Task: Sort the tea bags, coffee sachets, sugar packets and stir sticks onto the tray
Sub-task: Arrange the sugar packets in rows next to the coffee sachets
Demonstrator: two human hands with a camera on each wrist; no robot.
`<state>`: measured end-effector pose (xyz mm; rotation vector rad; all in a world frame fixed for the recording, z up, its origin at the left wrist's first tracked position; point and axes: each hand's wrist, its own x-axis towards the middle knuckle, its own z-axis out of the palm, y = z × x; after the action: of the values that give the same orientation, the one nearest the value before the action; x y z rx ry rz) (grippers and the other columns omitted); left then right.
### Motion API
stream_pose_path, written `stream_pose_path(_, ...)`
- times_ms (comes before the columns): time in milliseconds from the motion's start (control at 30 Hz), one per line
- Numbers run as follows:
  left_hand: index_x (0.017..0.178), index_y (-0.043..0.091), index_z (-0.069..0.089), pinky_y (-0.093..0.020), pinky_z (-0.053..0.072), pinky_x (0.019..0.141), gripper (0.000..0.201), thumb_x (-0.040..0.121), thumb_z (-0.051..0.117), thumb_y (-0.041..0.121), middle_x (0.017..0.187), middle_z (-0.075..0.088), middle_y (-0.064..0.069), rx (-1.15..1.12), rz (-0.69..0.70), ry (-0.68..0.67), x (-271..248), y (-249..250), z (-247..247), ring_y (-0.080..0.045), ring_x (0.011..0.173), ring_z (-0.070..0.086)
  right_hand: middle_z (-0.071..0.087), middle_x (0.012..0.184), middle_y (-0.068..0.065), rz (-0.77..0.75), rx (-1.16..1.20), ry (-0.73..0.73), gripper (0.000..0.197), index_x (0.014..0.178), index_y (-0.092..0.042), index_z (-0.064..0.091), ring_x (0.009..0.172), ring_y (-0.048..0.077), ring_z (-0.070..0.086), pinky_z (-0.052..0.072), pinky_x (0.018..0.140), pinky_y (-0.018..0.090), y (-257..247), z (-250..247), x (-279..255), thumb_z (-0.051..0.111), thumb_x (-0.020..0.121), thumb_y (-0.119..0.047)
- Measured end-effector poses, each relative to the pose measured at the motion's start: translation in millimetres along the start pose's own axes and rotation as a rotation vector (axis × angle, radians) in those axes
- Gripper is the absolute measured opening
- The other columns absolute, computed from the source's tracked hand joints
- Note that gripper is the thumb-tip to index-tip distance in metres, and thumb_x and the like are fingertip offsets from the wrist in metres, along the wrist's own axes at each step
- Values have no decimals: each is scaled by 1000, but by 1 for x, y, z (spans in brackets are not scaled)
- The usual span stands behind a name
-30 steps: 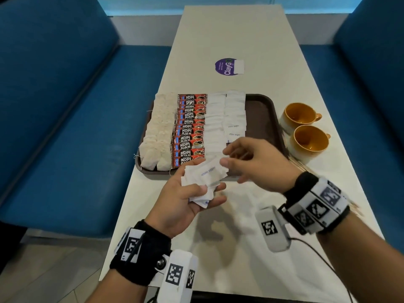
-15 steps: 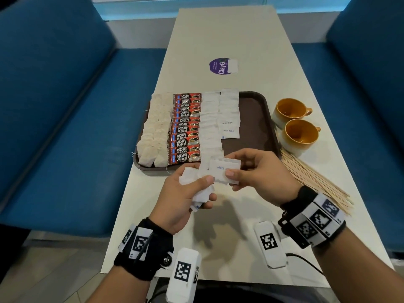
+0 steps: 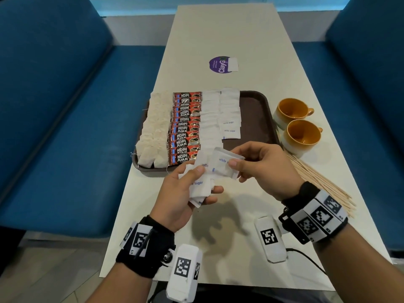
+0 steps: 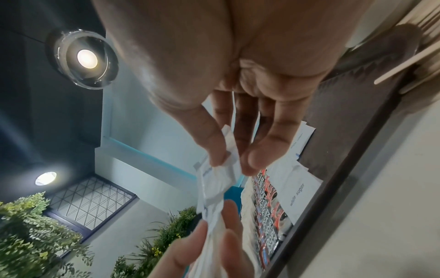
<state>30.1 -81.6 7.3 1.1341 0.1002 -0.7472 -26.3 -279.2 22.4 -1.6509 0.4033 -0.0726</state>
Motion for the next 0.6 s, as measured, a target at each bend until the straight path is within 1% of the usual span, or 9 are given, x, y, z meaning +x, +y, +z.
stream_pose_path(33,122,8,61,-32,54,50,22,100,59,11,112,73,-23,-3,4,-10,1,1,-1,-42,77,72,77,87,11,6,3,-2,12,99,-8,76,65,24,64,59,62,32,-1,-1,2,78,87,-8)
stream_pose_path(100,125,6,60,-31,54,50,25,101,56,11,113,73,-23,-1,10,-19,4,2,-2,-43,80,73,78,91,11,29,34,0,12,100,-9,75,68,26,67,60,66,35,-4,-4,7,77,88,-8)
stream_pose_path(167,128,2,58,-31,54,50,28,101,55,10,110,73,-23,-6,10,-13,7,2,-5,-44,83,73,78,95,12,49,62,21,14,102,-9,74,77,29,73,63,69,37,-10,-9,12,77,88,-8)
stream_pose_path(267,130,1,56,-32,54,51,29,101,53,6,112,72,-27,0,18,-5,10,2,-11,-46,87,72,77,99,10,51,10,80,17,106,-11,73,79,22,75,65,66,32,-19,-22,29,76,89,-11)
stream_pose_path(367,129,7,58,-34,55,54,29,101,51,2,116,71,-26,2,13,-2,11,0,-17,-47,90,72,74,97,1,69,-285,114,16,106,-20,72,83,16,75,62,64,24,-20,-33,58,77,90,-19)
stream_pose_path(467,127,8,59,-36,57,55,29,100,51,0,116,72,-25,-7,5,-8,11,1,-21,-48,90,73,71,95,-3,118,-574,31,17,104,-23,73,86,13,70,58,69,24,-10,-35,90,79,88,-22)
stream_pose_path(500,127,8,59,-37,58,55,29,100,51,0,116,72,-25,-9,5,-10,11,1,-22,-48,90,73,70,94,-4,126,-664,-2,17,104,-23,74,85,12,67,54,69,23,-7,-34,99,80,88,-23)
stream_pose_path(567,128,7,58,-37,58,56,30,100,51,0,117,71,-26,-10,7,-11,12,1,-25,-48,92,72,69,91,-4,144,-774,-37,17,101,-22,74,79,9,64,47,65,20,-1,-31,115,82,86,-24)
stream_pose_path(600,129,6,58,-37,57,56,30,100,51,0,118,71,-26,-10,7,-7,12,0,-27,-48,92,72,69,92,-3,156,-799,-42,17,100,-22,74,77,9,64,47,65,21,1,-30,122,83,86,-23)
